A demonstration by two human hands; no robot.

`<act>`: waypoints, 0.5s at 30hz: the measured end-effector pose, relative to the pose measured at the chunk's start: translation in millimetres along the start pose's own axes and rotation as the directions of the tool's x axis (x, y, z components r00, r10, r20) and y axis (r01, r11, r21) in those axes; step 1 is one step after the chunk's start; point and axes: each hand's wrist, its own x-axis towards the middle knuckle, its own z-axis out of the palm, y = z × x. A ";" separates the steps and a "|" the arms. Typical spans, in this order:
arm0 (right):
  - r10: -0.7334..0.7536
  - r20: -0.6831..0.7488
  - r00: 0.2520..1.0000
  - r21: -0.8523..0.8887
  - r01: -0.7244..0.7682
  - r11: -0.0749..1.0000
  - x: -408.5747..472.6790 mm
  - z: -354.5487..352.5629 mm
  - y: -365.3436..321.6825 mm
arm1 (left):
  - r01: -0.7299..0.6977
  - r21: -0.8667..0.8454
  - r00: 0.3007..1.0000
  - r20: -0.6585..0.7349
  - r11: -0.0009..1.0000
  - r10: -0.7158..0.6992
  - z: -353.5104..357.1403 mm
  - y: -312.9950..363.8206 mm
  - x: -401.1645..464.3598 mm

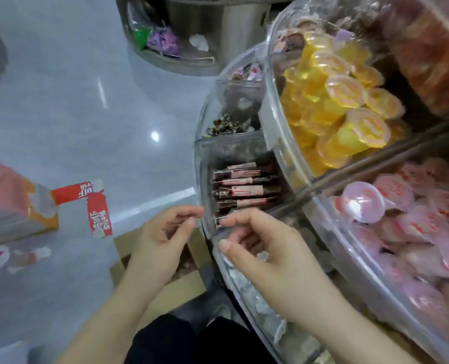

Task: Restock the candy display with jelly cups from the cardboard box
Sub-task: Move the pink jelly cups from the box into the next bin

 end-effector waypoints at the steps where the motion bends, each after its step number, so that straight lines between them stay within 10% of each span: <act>1: 0.050 0.101 0.994 -0.020 -0.048 0.999 9.6 27.8 13.1 | 0.094 -0.040 0.994 -0.060 0.995 -0.096 -13.7 -26.2 -6.7; 6: 0.471 0.426 0.772 -0.273 -0.387 0.881 64.9 176.8 155.7 | 0.479 -0.098 0.832 -0.266 0.872 -0.487 -67.0 -195.1 -30.5; 10: 0.687 0.355 0.634 -0.496 -0.495 0.713 100.3 245.0 275.6 | 0.689 -0.071 0.686 -0.259 0.722 -0.680 -70.4 -315.0 -40.7; 15: 0.735 0.243 0.633 -0.689 -0.421 0.590 181.5 324.6 446.7 | 0.824 0.074 0.566 -0.168 0.562 -0.807 -61.6 -501.3 -15.2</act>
